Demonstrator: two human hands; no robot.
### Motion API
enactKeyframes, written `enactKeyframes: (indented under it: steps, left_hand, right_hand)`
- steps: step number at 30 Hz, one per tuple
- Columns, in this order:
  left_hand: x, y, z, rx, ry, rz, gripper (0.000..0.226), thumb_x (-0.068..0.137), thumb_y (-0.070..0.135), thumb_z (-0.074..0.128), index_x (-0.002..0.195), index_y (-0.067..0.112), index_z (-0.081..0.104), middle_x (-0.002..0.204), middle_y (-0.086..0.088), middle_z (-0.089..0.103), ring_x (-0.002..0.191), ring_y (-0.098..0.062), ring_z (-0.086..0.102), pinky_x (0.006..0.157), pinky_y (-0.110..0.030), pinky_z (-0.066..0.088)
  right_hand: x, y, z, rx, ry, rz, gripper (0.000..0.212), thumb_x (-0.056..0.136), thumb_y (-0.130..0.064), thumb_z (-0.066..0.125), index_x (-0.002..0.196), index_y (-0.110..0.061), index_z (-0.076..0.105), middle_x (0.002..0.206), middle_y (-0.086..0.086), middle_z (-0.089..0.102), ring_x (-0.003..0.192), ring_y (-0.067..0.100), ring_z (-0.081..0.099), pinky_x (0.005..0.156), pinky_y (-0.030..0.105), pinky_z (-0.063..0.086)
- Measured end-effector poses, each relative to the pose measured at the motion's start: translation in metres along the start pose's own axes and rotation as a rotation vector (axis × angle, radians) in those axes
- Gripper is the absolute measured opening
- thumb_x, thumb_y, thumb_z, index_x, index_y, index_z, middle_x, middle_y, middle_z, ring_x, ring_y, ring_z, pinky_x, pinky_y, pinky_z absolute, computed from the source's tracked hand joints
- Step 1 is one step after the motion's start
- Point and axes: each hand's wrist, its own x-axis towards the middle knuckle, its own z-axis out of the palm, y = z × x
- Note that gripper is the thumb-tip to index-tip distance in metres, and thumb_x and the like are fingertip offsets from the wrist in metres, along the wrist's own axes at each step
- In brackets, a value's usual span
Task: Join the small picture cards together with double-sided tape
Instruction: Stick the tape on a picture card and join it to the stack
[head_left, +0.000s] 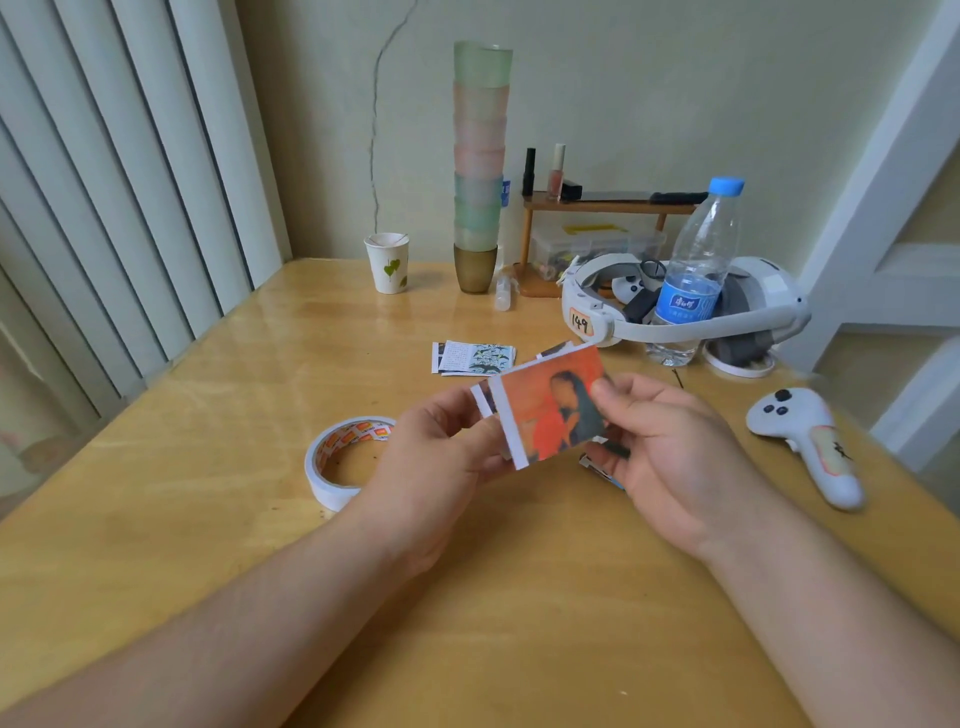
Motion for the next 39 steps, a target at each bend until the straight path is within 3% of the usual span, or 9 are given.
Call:
enactKeyframes:
  steps: [7,12,15,21,31,39]
  left_hand:
    - [-0.001,0.004,0.000,0.002,0.008,-0.031,0.033,0.094,0.004,0.075,0.123,0.020,0.072,0.125,-0.034,0.064,0.106,-0.040,0.074,0.090,-0.041,0.063]
    - [-0.003,0.006,0.001,0.005,0.021,-0.010,0.036,0.097,0.008,0.070,0.125,0.030,0.068,0.117,-0.018,0.075,0.101,-0.035,0.077,0.087,-0.041,0.063]
    - [-0.004,0.006,0.002,0.023,0.017,0.008,0.032,0.098,0.010,0.069,0.126,0.028,0.067,0.115,-0.018,0.075,0.097,-0.031,0.078,0.088,-0.043,0.063]
    - [-0.005,0.005,0.003,0.042,0.073,0.065,0.025,0.097,0.011,0.071,0.121,0.021,0.070,0.111,-0.022,0.074,0.087,-0.028,0.079,0.077,-0.037,0.064]
    - [-0.007,0.010,0.004,0.100,0.105,0.142,0.022,0.106,0.008,0.057,0.116,0.022,0.071,0.098,-0.007,0.082,0.089,-0.024,0.080,0.074,-0.033,0.065]
    - [-0.010,0.011,0.006,0.145,0.090,0.151,0.026,0.107,0.007,0.054,0.118,0.025,0.071,0.099,0.001,0.082,0.092,-0.017,0.080,0.075,-0.031,0.065]
  right_hand:
    - [-0.001,0.005,0.006,-0.079,0.111,-0.057,0.010,0.093,-0.015,0.071,0.083,-0.013,0.069,0.085,0.008,0.075,0.083,0.022,0.063,0.079,0.037,0.045]
    - [-0.003,0.004,0.006,-0.111,0.133,-0.078,0.014,0.094,-0.016,0.071,0.080,-0.014,0.072,0.083,0.007,0.077,0.080,0.020,0.067,0.081,0.039,0.049]
    - [-0.004,0.002,0.008,-0.071,0.158,-0.100,0.018,0.094,-0.012,0.071,0.076,-0.014,0.070,0.077,0.005,0.076,0.073,0.014,0.069,0.081,0.036,0.051]
    - [-0.004,0.001,0.008,-0.017,0.174,-0.122,0.017,0.093,-0.007,0.071,0.076,-0.010,0.069,0.074,0.005,0.075,0.071,0.012,0.071,0.082,0.035,0.055]
    - [-0.005,0.000,0.008,-0.024,0.192,-0.124,0.011,0.092,-0.007,0.071,0.081,-0.006,0.069,0.079,0.010,0.076,0.079,0.021,0.073,0.092,0.046,0.056]
    - [-0.002,0.001,0.006,0.014,0.228,-0.108,0.009,0.092,-0.007,0.071,0.083,-0.007,0.069,0.077,0.007,0.076,0.078,0.017,0.073,0.089,0.041,0.058]
